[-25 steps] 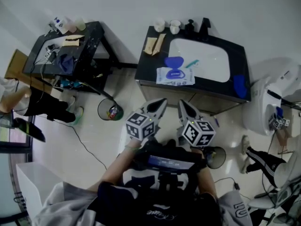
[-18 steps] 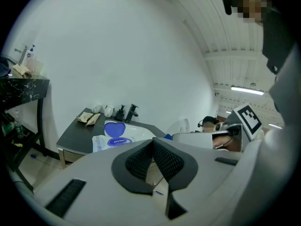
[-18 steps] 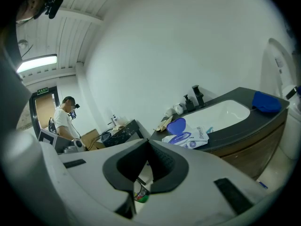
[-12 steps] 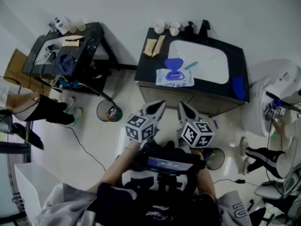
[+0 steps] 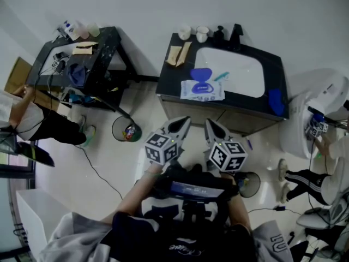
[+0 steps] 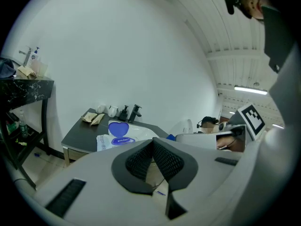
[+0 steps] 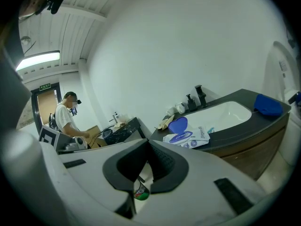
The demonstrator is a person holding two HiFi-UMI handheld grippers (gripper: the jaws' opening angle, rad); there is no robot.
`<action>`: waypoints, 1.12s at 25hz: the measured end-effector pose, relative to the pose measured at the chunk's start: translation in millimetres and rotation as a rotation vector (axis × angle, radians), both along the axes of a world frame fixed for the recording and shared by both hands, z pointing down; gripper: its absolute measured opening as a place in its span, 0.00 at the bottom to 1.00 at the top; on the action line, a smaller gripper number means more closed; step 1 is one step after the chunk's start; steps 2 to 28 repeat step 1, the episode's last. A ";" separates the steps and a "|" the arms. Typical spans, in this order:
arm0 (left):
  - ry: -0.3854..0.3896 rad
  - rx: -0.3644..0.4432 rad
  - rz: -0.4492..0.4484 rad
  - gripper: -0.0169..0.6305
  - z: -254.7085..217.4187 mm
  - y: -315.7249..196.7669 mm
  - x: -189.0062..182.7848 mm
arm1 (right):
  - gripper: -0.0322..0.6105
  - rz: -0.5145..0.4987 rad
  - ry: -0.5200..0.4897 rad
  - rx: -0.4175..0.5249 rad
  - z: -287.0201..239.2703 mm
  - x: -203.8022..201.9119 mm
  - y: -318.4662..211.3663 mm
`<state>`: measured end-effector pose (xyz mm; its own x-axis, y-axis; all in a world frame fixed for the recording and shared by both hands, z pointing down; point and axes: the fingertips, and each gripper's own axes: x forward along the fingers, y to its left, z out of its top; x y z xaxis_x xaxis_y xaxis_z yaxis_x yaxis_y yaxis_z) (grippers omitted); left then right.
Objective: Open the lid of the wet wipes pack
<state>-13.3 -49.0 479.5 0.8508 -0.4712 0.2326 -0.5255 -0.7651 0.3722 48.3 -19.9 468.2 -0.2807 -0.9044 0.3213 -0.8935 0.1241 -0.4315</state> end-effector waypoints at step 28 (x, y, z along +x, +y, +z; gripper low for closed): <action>0.000 0.000 0.000 0.04 -0.1 0.8 -0.3 | 0.05 0.000 0.000 -0.001 0.2 -0.5 0.8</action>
